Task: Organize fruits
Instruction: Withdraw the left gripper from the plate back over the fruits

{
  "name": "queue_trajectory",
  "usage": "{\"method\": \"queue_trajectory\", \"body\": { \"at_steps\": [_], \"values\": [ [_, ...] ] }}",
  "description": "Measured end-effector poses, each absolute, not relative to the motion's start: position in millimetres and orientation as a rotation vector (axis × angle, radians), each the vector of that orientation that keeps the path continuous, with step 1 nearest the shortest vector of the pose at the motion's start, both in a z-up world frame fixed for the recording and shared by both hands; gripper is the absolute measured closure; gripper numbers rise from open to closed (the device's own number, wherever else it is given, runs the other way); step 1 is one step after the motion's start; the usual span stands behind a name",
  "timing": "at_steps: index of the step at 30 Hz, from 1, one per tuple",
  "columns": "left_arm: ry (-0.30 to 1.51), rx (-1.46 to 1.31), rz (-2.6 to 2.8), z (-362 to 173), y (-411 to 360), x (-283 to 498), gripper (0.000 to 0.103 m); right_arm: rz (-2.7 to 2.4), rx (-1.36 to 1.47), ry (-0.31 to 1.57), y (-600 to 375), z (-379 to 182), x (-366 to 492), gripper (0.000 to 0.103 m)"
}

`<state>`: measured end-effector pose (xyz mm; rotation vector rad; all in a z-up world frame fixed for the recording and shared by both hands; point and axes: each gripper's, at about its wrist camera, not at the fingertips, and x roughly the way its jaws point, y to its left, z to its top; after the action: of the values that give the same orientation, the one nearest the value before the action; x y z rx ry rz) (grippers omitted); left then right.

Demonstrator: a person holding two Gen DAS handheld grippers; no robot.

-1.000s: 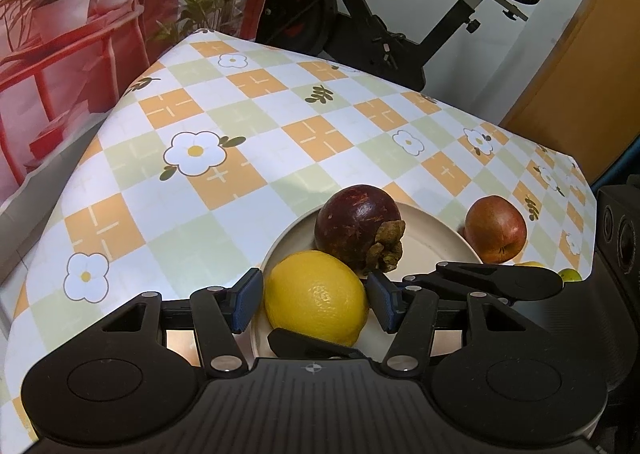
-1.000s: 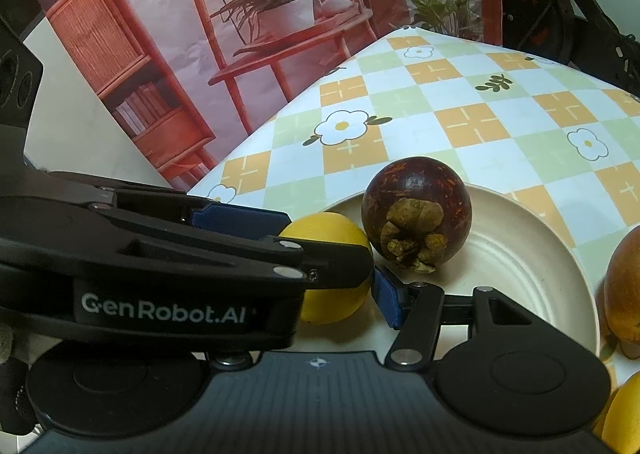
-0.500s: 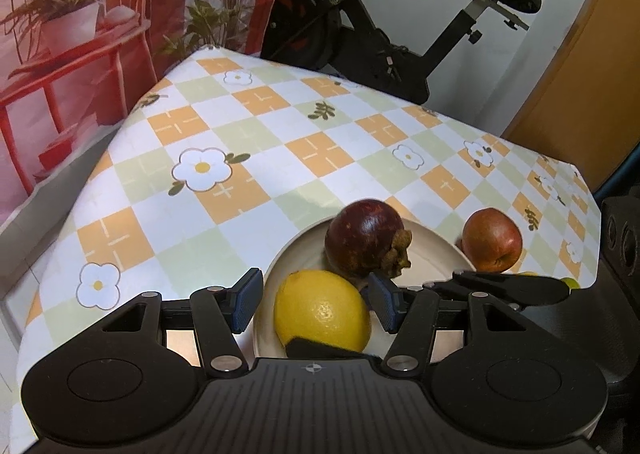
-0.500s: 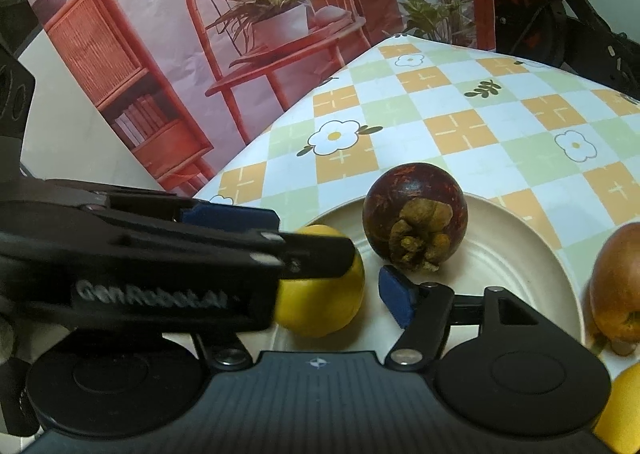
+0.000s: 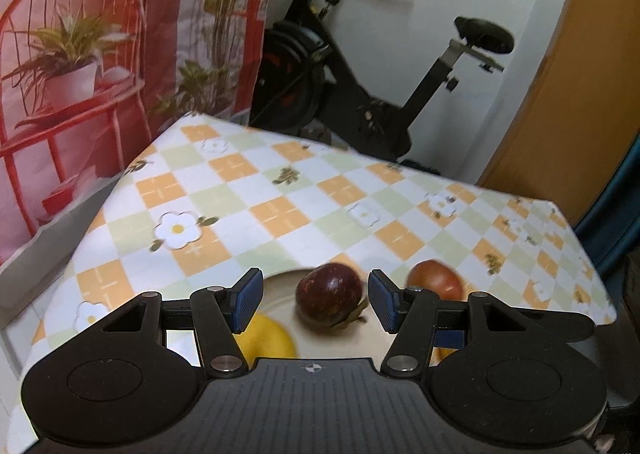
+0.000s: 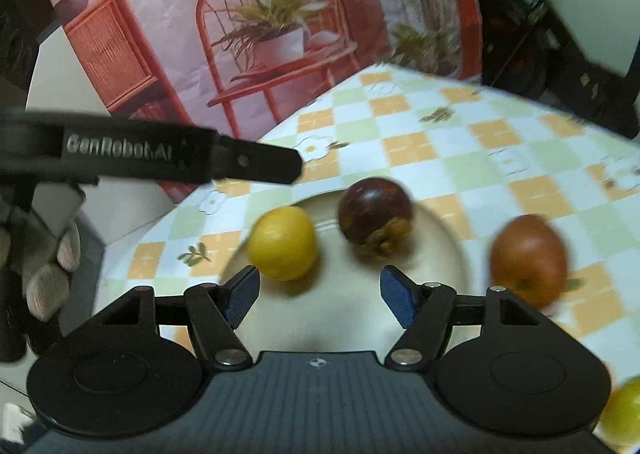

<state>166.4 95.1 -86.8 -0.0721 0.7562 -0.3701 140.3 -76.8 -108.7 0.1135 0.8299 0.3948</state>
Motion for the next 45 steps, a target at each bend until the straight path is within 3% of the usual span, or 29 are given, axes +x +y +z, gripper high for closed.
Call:
{"method": "queue_trajectory", "body": {
  "at_steps": [13,25,35,45],
  "values": [
    [0.677,-0.047,-0.464,-91.1,32.6,135.4,0.043,0.18,0.172,0.606,-172.3,-81.6,68.1,0.033],
    [0.67,-0.048,-0.467,-120.5,-0.8,89.3,0.043,0.088,0.161,0.565,-199.9,-110.2,12.4,0.033],
    [0.62,0.039,-0.429,-138.2,-11.8,44.2,0.047,0.071,0.149,0.588,-211.1,-145.7,-19.0,0.052],
    [0.615,0.092,-0.437,-156.3,-20.2,34.5,0.047,0.058,0.145,0.527,-214.0,-153.0,-23.3,0.052]
  ]
}}
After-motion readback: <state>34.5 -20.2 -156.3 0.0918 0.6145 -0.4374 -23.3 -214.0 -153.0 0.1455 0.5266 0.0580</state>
